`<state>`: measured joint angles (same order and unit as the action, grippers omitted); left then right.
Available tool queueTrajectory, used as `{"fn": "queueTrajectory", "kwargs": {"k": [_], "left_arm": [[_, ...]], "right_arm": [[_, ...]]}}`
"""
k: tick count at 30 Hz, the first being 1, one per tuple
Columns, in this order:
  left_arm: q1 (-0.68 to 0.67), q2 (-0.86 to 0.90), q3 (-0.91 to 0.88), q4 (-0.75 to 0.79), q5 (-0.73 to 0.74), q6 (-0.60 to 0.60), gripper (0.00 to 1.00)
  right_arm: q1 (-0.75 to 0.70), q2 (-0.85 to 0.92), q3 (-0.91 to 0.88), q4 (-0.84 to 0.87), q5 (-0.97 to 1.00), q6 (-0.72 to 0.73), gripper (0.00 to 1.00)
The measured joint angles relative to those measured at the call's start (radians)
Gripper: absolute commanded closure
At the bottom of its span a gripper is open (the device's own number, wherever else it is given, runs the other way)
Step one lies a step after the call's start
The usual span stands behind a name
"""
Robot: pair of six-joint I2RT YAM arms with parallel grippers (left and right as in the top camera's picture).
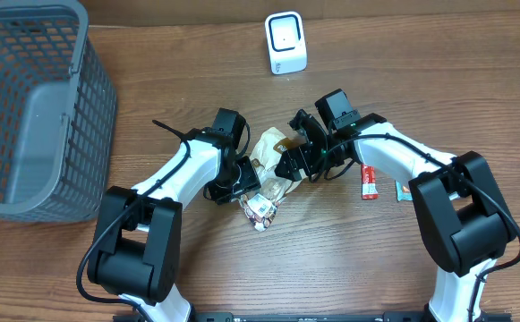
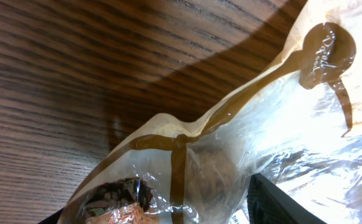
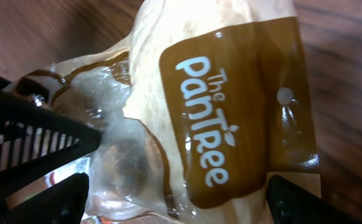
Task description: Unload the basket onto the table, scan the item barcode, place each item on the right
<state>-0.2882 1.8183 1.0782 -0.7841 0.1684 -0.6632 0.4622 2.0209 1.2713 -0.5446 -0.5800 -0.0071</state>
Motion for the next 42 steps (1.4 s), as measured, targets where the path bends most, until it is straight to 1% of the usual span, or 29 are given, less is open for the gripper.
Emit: {"fn": "queueTrajectory", "kwargs": {"k": [6,9,12,14,16,17,18,20,22,23,25,30,33,37,42], "left_arm": [[0.0,0.0,0.0,-0.001,-0.005,0.0,0.44],[0.0,0.0,0.0,-0.001,-0.013,0.0,0.44],[0.0,0.0,0.0,-0.001,-0.019,0.0,0.43],[0.0,0.0,0.0,-0.002,-0.022,0.0,0.43],[0.001,0.0,0.0,-0.002,-0.024,0.001,0.41],[0.001,0.0,0.0,-0.002,-0.024,0.002,0.4],[0.001,0.0,0.0,-0.003,-0.026,0.008,0.37],[0.003,0.0,0.0,-0.004,-0.029,0.022,0.33],[0.01,0.0,0.0,-0.003,-0.03,0.047,0.34],[0.014,0.0,0.0,-0.001,-0.028,0.058,0.36],[0.02,0.0,0.0,0.005,-0.026,0.073,0.42],[0.029,0.004,0.0,0.04,-0.026,0.116,0.5],[0.028,0.005,0.001,0.071,-0.026,0.159,0.51],[0.028,0.005,0.001,0.1,-0.026,0.224,0.56],[0.028,0.005,0.002,0.113,-0.026,0.296,0.57]], "right_arm": [[0.035,0.005,0.0,0.006,-0.016,0.031,0.15],[0.059,0.01,0.0,0.022,-0.015,0.053,0.25],[0.087,0.016,-0.001,0.029,-0.014,0.077,0.41],[0.097,0.018,-0.002,0.031,-0.009,0.079,0.48],[0.098,0.018,-0.002,0.032,-0.013,0.087,0.52],[0.098,0.018,-0.002,0.031,-0.014,0.086,0.52],[0.097,0.018,-0.002,0.027,-0.015,0.09,0.52],[0.097,0.018,-0.002,0.019,-0.016,0.093,0.43],[0.095,0.018,-0.002,-0.003,-0.01,0.095,0.34],[0.095,0.016,-0.002,-0.01,-0.011,0.095,0.29],[0.094,0.002,-0.002,-0.021,-0.001,0.094,0.25],[0.094,-0.061,-0.004,-0.001,0.057,0.092,0.17],[0.094,-0.102,-0.004,0.023,0.11,0.094,0.12],[0.094,-0.113,-0.004,0.027,0.216,0.093,0.03],[0.094,-0.113,-0.005,0.038,0.326,0.089,0.03]]}}
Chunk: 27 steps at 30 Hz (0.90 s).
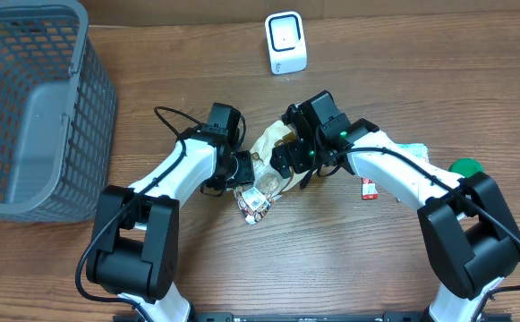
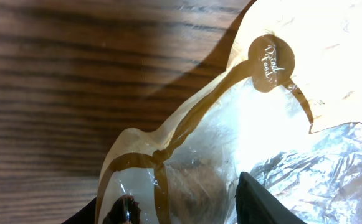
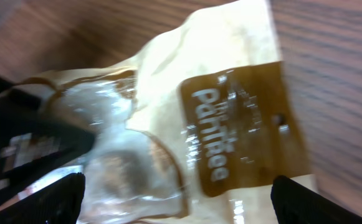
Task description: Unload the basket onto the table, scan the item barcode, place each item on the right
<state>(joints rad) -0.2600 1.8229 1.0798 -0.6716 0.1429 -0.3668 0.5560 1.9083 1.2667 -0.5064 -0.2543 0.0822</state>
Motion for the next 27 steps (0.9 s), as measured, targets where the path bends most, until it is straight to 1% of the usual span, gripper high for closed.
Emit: {"fn": "queueTrajectory", "kwargs": {"k": [10,14,20,21,24,27], "left_arm": [[0.0,0.0,0.0,0.024,0.003,0.097,0.57],[0.0,0.0,0.0,0.026,0.003,0.117,0.56],[0.0,0.0,0.0,0.026,0.003,0.132,0.56],[0.0,0.0,0.0,0.026,0.003,0.134,0.56],[0.0,0.001,0.0,0.026,0.003,0.135,0.56],[0.0,0.001,0.0,0.026,0.003,0.135,0.55]], "right_arm": [[-0.011,0.005,0.0,0.025,0.078,0.012,0.03],[-0.019,0.04,0.0,0.019,0.076,0.051,0.03],[-0.024,0.085,0.001,0.021,0.03,0.07,0.03],[-0.024,0.085,0.001,0.022,0.025,0.072,0.03],[-0.024,0.087,0.001,0.02,0.001,0.074,0.1],[-0.025,0.089,0.002,0.006,-0.048,0.074,0.12]]}}
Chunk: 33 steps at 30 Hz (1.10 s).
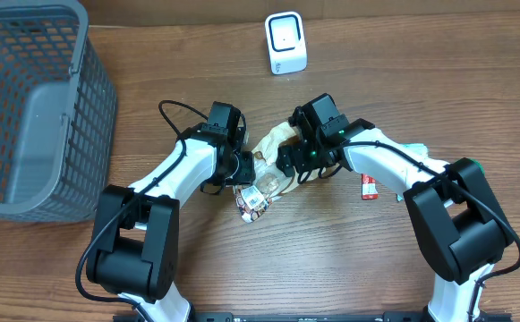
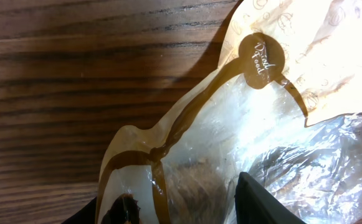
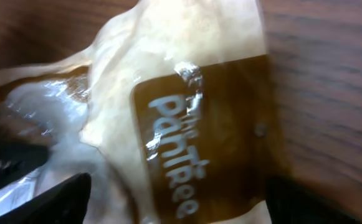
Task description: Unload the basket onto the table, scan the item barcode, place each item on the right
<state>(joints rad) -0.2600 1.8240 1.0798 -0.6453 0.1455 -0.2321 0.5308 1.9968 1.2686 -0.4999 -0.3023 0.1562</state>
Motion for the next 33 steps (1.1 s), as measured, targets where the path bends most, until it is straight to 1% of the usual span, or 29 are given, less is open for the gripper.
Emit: {"fn": "queueTrajectory", "kwargs": {"k": [4,6,11,14,18,21,23,24,27,28,30,33], "left_arm": [[0.0,0.0,0.0,0.0,0.0,0.0,0.55],[0.0,0.0,0.0,0.0,0.0,0.0,0.55],[0.0,0.001,0.0,0.0,0.0,0.0,0.55],[0.0,0.001,0.0,-0.001,-0.004,0.0,0.55],[0.0,0.002,0.0,-0.002,-0.018,0.0,0.55],[0.0,0.002,0.0,-0.002,-0.02,0.0,0.54],[0.0,0.002,0.0,-0.002,-0.02,0.0,0.54],[0.0,0.002,0.0,-0.002,-0.02,0.0,0.53],[0.0,0.002,0.0,-0.002,-0.023,0.0,0.51],[0.0,0.002,0.0,-0.002,-0.024,0.0,0.5],[0.0,0.002,0.0,-0.001,-0.027,0.001,0.41],[0.001,0.002,0.0,0.0,-0.033,0.005,0.21]], "right_arm": [[0.0,0.002,0.0,-0.016,-0.057,0.001,0.15],[0.001,0.003,0.0,-0.017,-0.069,0.001,0.18],[0.016,0.007,0.0,-0.016,-0.094,0.004,0.2],[0.034,0.011,0.0,-0.005,-0.121,0.004,0.28],[0.045,0.024,0.0,0.008,-0.158,0.01,0.45],[0.045,0.028,0.0,0.013,-0.182,0.016,0.52],[0.045,0.028,0.0,0.014,-0.194,0.025,0.53],[0.045,0.028,0.0,0.018,-0.202,0.026,0.55],[0.045,0.028,-0.001,0.024,-0.224,0.026,0.67],[0.045,0.028,-0.001,0.026,-0.231,0.028,0.71],[0.045,0.028,-0.001,0.028,-0.241,0.03,0.77],[0.045,0.028,-0.002,0.026,-0.256,0.032,0.77]]}}
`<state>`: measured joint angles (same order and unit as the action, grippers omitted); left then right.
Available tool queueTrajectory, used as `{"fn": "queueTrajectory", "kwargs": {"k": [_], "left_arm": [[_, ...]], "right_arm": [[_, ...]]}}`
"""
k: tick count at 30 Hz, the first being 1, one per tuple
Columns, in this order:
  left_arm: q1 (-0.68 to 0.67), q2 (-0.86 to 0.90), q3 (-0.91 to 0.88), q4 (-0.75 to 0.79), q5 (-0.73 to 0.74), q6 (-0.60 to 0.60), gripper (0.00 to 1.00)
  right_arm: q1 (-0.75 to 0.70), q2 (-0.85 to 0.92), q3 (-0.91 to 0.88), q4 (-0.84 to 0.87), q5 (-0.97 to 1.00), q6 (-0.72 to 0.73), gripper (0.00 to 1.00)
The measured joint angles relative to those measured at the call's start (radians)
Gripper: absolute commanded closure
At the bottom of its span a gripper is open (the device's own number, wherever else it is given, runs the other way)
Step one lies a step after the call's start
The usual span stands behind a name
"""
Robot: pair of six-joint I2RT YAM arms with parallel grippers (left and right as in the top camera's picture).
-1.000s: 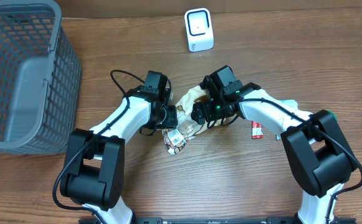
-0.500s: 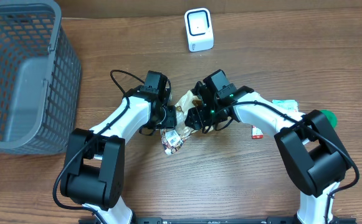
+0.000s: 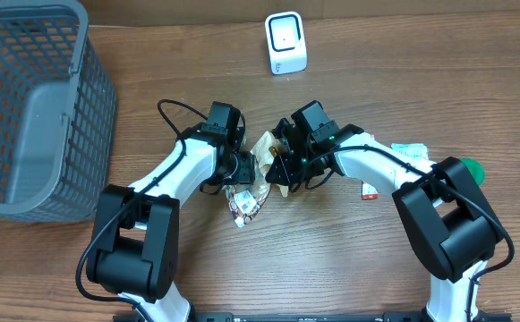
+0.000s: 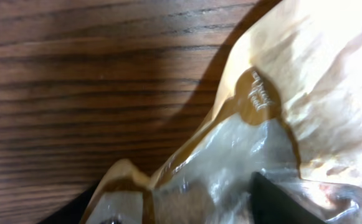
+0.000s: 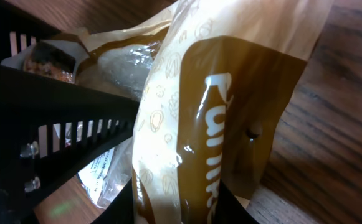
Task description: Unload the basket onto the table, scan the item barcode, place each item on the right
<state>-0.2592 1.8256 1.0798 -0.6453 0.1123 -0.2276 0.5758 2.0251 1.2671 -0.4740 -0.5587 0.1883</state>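
A cream and brown snack bag (image 3: pixel 262 147) with a clear window stands on edge on the table between my two grippers. My left gripper (image 3: pixel 241 173) is shut on its clear lower part; in the left wrist view the bag (image 4: pixel 280 81) fills the span between the fingers (image 4: pixel 293 200). My right gripper (image 3: pixel 278 167) is shut on the brown printed header (image 5: pixel 230 93), its fingers (image 5: pixel 230 208) pressed against both faces. The bag's white label end (image 3: pixel 242 205) hangs toward the front. The white scanner (image 3: pixel 285 42) stands at the back, apart from the bag.
A grey mesh basket (image 3: pixel 27 107) fills the far left. To the right of my right arm lie a red packet (image 3: pixel 368 186), a white and teal packet (image 3: pixel 411 151) and a green item (image 3: pixel 466 168). My left gripper's slotted black body (image 5: pixel 50 143) shows in the right wrist view.
My right gripper was open around the brown header and is now shut on it. The bag has turned up on edge, and its label end has shifted a little left.
My left gripper has held the bag's clear part at every moment. My right gripper stood open over the printed header, then a little farther from it, then close again, and now grips it, so both grippers hold the bag.
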Motion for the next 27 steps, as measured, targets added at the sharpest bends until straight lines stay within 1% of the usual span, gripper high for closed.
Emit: {"fn": "queueTrajectory", "kwargs": {"k": [1,4,6,8,9,10,13,17,18,20,23,27], "left_arm": [[0.0,0.0,0.0,0.0,-0.003,0.0,0.19],[0.006,0.0,0.0,-0.002,-0.008,-0.005,0.17],[0.007,0.0,0.004,-0.014,-0.008,-0.005,0.16],[0.012,0.0,0.019,-0.045,-0.008,-0.005,0.13],[0.017,0.0,0.03,-0.062,-0.005,-0.005,0.12],[0.024,0.0,0.049,-0.085,0.0,-0.005,0.12],[0.045,0.0,0.122,-0.144,0.011,-0.005,0.09],[0.074,0.0,0.268,-0.213,0.02,-0.005,0.07],[0.081,0.0,0.301,-0.229,0.022,-0.005,0.07],[0.097,0.0,0.366,-0.265,0.026,-0.013,0.06],[0.126,0.0,0.434,-0.309,0.027,-0.034,0.06],[0.175,0.0,0.474,-0.34,0.027,-0.064,0.04]], "right_arm": [[0.0,0.0,-0.001,-0.003,-0.003,0.001,0.77],[0.0,0.0,-0.001,-0.01,-0.007,-0.001,0.81],[0.0,0.0,-0.001,-0.015,-0.013,-0.002,0.82],[0.0,0.0,-0.001,-0.016,-0.019,-0.002,0.86],[0.0,0.0,-0.001,-0.016,-0.022,-0.002,0.9],[0.0,0.001,-0.001,-0.015,-0.027,-0.002,0.91],[0.0,0.002,-0.001,-0.014,-0.039,-0.002,0.92],[0.0,0.002,-0.001,-0.013,-0.047,-0.002,0.92],[0.0,0.002,-0.001,-0.014,-0.049,-0.002,0.94],[0.0,0.002,-0.001,-0.013,-0.053,-0.002,0.96],[-0.005,0.003,0.0,-0.014,-0.06,-0.001,0.96],[-0.031,0.003,0.0,-0.016,-0.085,-0.002,0.96]]}}
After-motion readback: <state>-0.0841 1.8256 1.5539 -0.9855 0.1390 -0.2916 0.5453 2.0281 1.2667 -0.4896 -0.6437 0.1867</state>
